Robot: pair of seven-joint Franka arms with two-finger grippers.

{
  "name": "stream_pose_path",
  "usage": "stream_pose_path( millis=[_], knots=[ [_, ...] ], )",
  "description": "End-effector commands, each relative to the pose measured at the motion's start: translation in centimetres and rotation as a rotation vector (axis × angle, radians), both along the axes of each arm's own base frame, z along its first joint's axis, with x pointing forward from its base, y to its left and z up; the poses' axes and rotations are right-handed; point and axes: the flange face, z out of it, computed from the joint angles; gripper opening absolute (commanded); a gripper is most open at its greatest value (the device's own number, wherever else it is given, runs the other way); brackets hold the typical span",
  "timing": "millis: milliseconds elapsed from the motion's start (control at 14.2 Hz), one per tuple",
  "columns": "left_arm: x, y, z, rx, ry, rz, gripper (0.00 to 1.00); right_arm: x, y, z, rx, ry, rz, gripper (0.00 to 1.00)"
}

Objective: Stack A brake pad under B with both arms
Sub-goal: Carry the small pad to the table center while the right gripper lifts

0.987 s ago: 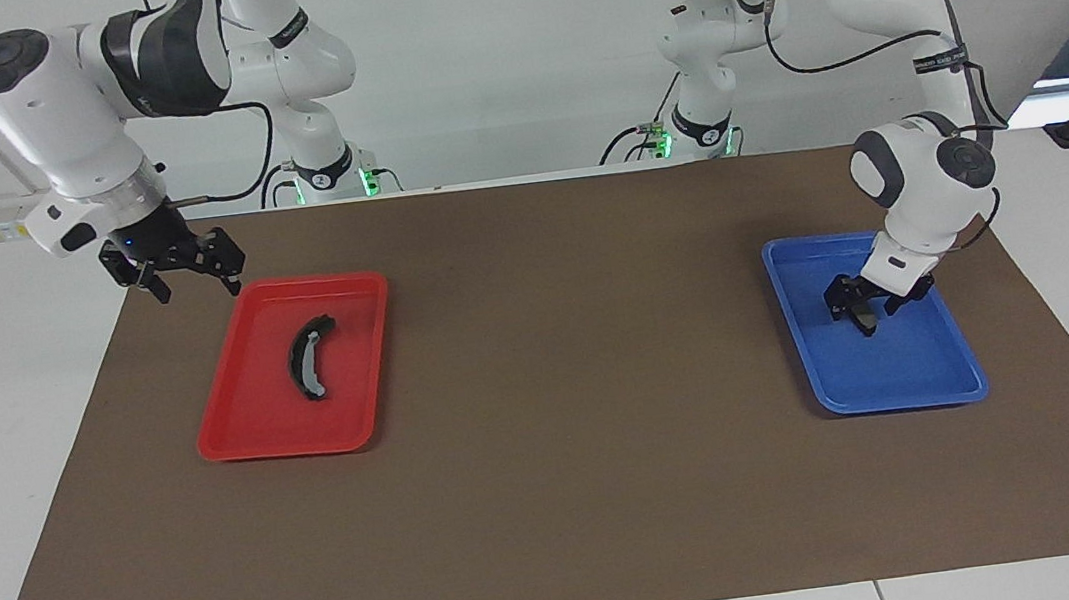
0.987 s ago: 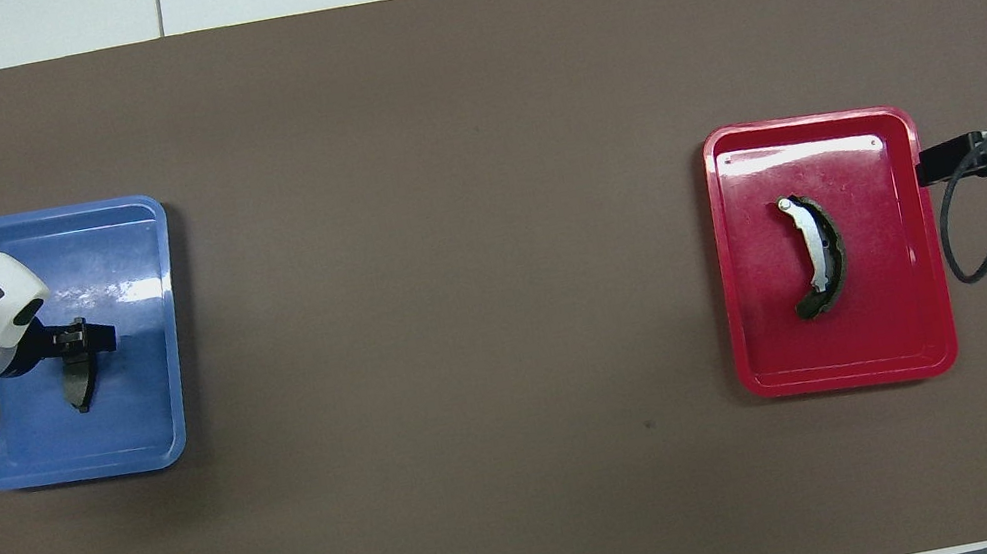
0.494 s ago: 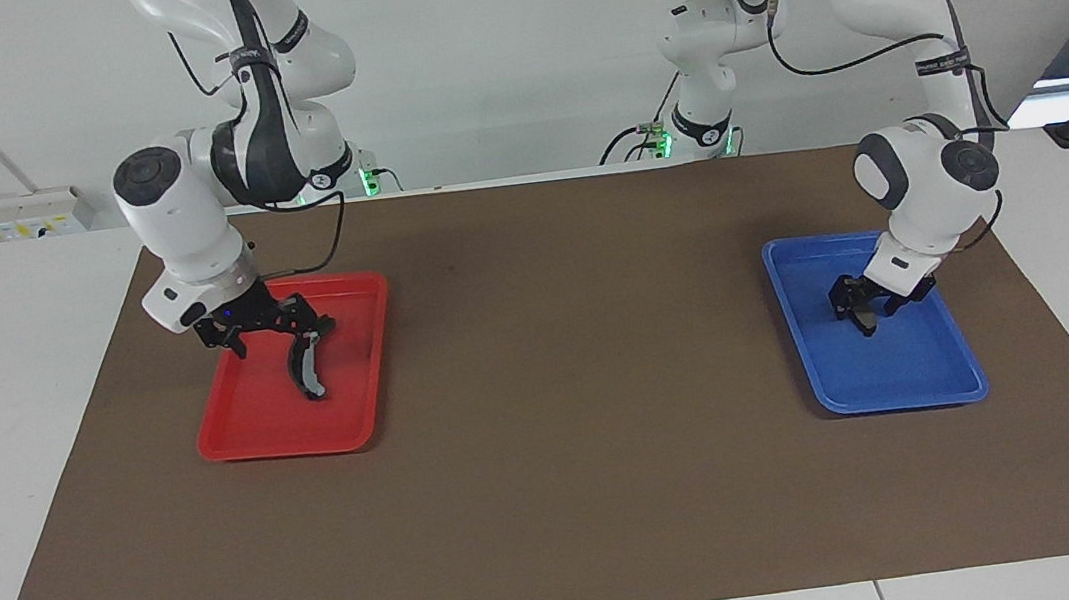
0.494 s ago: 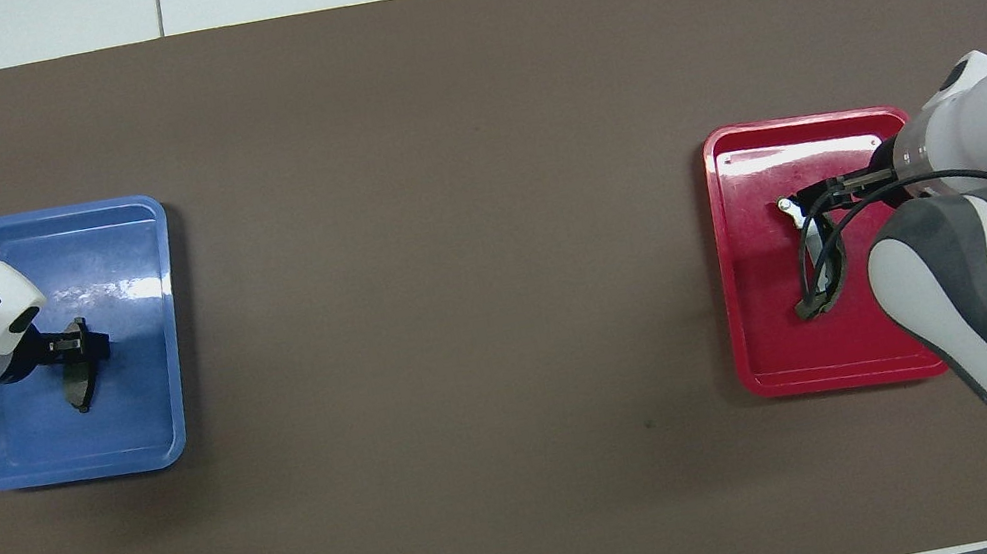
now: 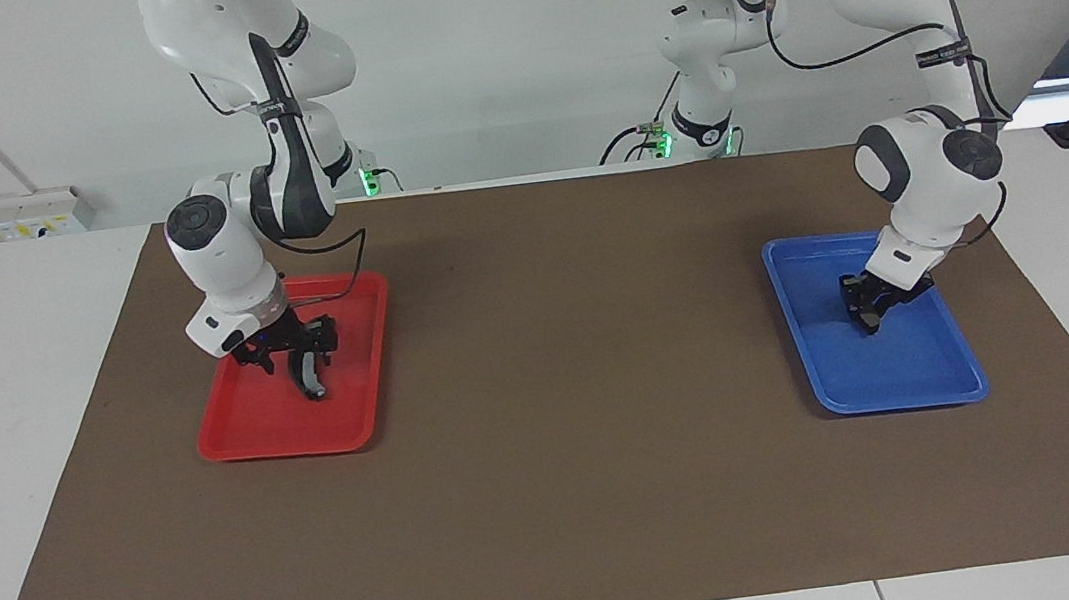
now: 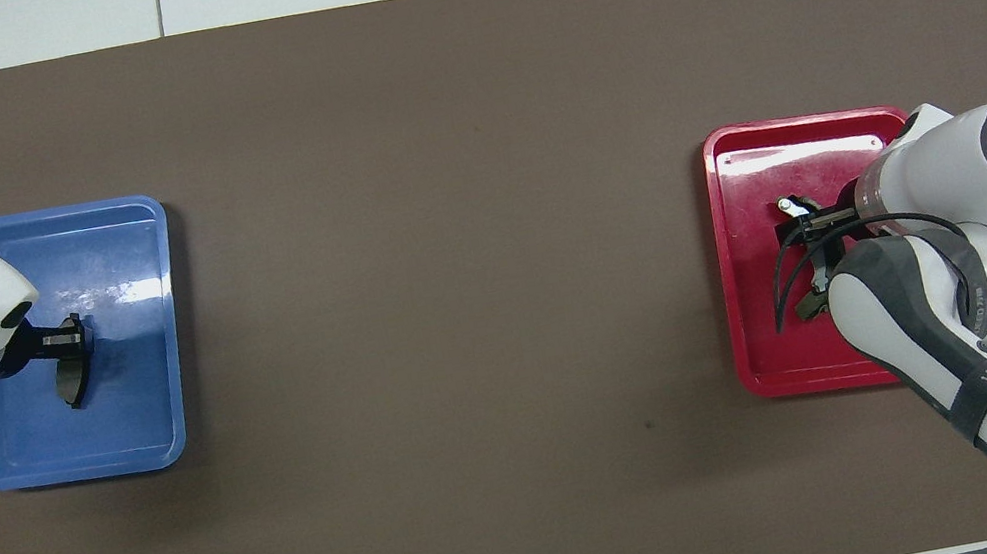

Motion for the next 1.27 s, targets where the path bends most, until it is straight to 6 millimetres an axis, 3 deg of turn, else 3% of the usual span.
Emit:
stream_pose_path(
  millis=[0, 212, 423, 494, 776, 917, 1058, 1199],
  knots=[
    [0.9, -3.8, 5.7, -0.005, 0.010, 0.000, 0.01, -1.1, -0.2, -0.8, 0.005, 0.012, 0.008, 0.80],
    [1.3, -12.4, 6.6, -0.007, 0.005, 0.084, 0.01, -1.4, -0.5, -1.0, 0.004, 0.017, 0.023, 0.72],
    [-0.3, -22.5, 6.7, -0.020, -0.016, 0.156, 0.01, -1.7, -0.9, -1.9, 0.004, 0.035, 0.043, 0.63],
    [-0.7, -26.5, 6.1, -0.024, -0.019, 0.191, 0.01, -1.6, -0.9, -1.8, 0.004, 0.034, 0.046, 0.56],
    [-1.6, -36.7, 5.4, -0.087, -0.005, 0.286, 0.01, -1.4, -0.9, -1.7, 0.004, 0.034, 0.042, 0.22],
    [-2.4, -40.4, 4.4, -0.097, 0.008, 0.273, 0.01, -1.3, -0.9, -1.6, 0.004, 0.034, 0.040, 0.02],
    [-2.3, -41.6, 2.4, -0.093, 0.017, 0.275, 0.01, -0.7, -0.9, -0.8, 0.004, 0.029, 0.039, 0.00],
    [-2.6, -42.6, 1.0, -0.116, 0.031, 0.295, 0.01, 1.2, -1.0, 2.4, 0.005, 0.050, 0.039, 0.00]
  ],
)
